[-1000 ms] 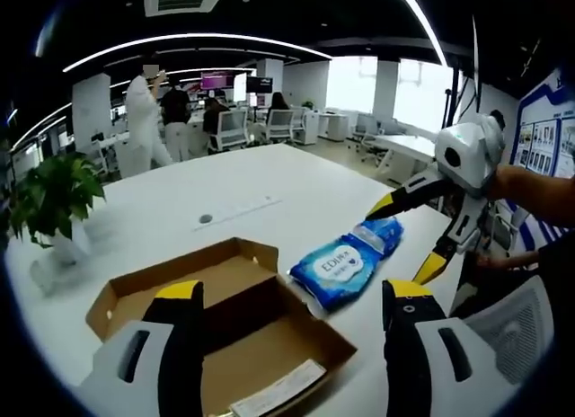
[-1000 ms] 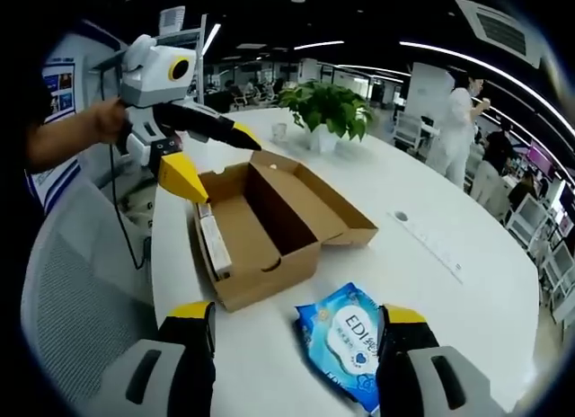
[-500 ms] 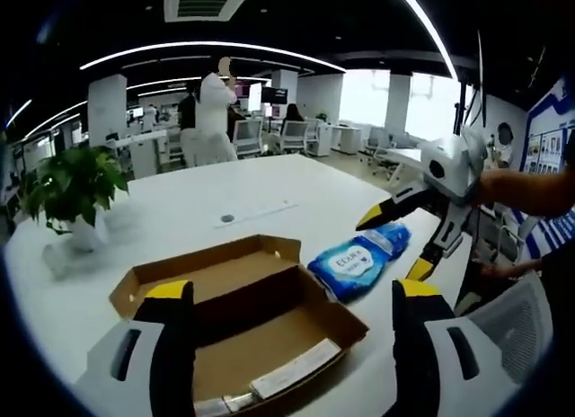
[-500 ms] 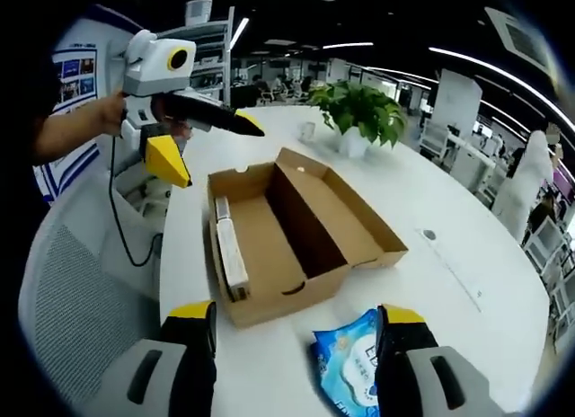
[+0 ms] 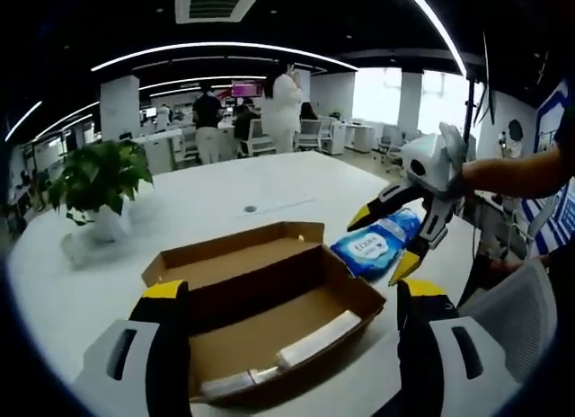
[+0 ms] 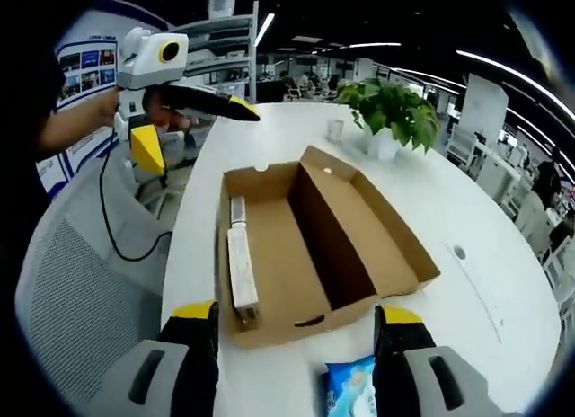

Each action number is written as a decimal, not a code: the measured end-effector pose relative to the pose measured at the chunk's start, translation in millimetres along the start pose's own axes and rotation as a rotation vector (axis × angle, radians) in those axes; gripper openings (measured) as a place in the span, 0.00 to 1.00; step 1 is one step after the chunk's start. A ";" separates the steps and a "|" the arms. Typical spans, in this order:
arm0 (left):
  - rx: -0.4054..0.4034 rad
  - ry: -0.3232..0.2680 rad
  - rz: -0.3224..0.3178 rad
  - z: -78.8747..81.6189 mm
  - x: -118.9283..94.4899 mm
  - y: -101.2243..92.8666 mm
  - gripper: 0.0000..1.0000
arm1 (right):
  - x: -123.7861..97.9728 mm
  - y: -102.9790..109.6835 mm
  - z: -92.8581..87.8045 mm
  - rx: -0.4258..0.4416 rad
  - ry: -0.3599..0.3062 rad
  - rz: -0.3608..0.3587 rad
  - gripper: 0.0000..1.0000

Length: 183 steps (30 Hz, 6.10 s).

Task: Operate the shoe box by opening the lid, removing the specified soft item, and placing it in the target area until the item is outside and the box remains undamaged.

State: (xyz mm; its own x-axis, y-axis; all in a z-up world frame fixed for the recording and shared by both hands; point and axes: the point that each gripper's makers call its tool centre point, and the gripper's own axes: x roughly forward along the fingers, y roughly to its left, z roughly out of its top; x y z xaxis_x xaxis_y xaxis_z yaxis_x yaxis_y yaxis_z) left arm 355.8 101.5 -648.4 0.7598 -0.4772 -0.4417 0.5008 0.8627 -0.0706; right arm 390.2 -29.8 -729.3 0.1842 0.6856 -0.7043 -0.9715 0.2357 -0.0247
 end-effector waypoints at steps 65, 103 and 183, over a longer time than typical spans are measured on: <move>-0.039 0.023 0.116 -53.7 -57.3 23.9 1.00 | 93.7 26.1 -5.4 -0.189 0.155 0.240 0.54; 0.000 0.008 0.112 -61.3 -57.6 5.3 1.00 | 102.2 37.1 2.6 -0.235 0.147 0.213 0.16; 0.013 -0.034 0.074 -57.8 -43.7 -8.2 0.99 | -78.1 -83.7 17.5 -0.144 0.019 -0.067 0.14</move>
State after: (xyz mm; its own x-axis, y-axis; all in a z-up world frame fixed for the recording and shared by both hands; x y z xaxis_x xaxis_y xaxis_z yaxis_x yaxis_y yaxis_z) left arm 294.4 124.9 -680.3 0.8086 -0.4174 -0.4146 0.4478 0.8938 -0.0266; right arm 459.8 -91.0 -659.9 0.2478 0.6578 -0.7113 -0.9687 0.1785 -0.1724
